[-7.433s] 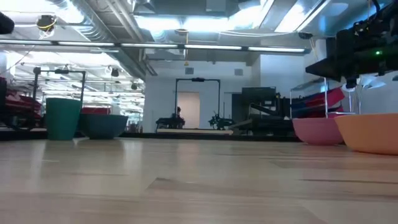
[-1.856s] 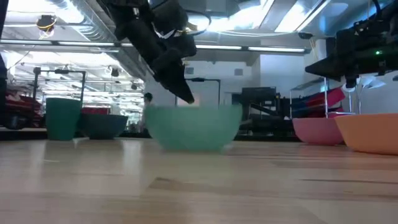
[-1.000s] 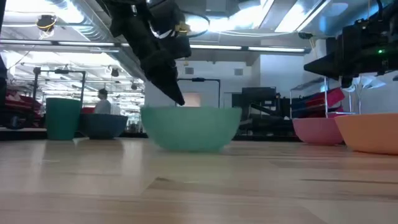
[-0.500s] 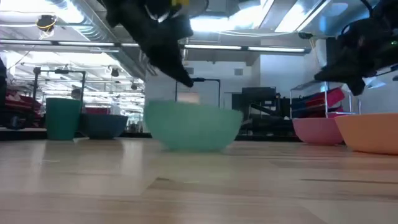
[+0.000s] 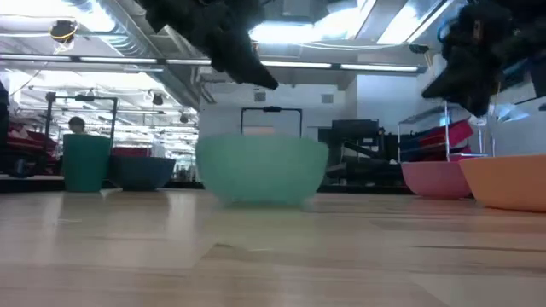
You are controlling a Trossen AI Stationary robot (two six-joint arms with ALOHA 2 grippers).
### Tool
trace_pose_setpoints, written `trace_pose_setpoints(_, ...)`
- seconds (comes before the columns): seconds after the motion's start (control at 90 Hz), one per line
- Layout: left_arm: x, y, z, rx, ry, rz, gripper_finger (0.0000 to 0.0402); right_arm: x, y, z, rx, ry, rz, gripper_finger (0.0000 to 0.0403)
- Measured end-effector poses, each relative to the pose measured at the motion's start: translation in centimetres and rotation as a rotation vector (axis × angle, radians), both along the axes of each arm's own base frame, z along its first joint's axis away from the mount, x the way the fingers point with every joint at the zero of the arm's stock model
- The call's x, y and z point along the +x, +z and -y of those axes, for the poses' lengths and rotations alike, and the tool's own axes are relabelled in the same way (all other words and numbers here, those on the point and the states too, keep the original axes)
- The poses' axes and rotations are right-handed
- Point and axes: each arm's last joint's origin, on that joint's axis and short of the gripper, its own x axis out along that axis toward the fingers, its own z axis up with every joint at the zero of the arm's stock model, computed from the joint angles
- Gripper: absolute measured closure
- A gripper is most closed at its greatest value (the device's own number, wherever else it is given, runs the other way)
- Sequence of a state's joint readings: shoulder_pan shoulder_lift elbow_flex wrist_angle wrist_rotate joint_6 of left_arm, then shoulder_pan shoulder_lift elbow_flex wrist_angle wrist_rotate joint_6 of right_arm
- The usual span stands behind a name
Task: Nest bowls inside each other
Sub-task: Stack the orange bowl on top of the green bowl
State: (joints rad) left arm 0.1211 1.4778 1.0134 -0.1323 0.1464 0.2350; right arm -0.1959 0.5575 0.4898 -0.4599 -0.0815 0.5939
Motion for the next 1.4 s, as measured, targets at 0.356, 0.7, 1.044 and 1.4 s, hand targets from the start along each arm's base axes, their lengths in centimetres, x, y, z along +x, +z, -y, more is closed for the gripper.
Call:
trace_pose_setpoints(0.356,0.0,2.0,0.2,-0.041,-0.064,0.155,0.0401,3.8,5.0,-1.5,-0.034,0.215,-0.337,0.0402)
trace_pose_setpoints(0.7,-2.7,3.9,-0.3,-0.069,-0.043,0.349,0.0401,1.8,5.9,-4.0,-0.252,0.243,-0.141,0.0402)
trace_pose_setpoints(1.044,-5.2,3.1,0.0,-0.127,-0.095,0.518,0.0401,-1.7,5.4,-4.4,-0.258,0.182,0.214,0.0402)
trace_pose_setpoints(1.4,-7.3,1.5,-0.7,-0.197,-0.027,0.496,0.0401,-0.7,1.4,-4.8,-0.201,0.172,0.317,0.0402)
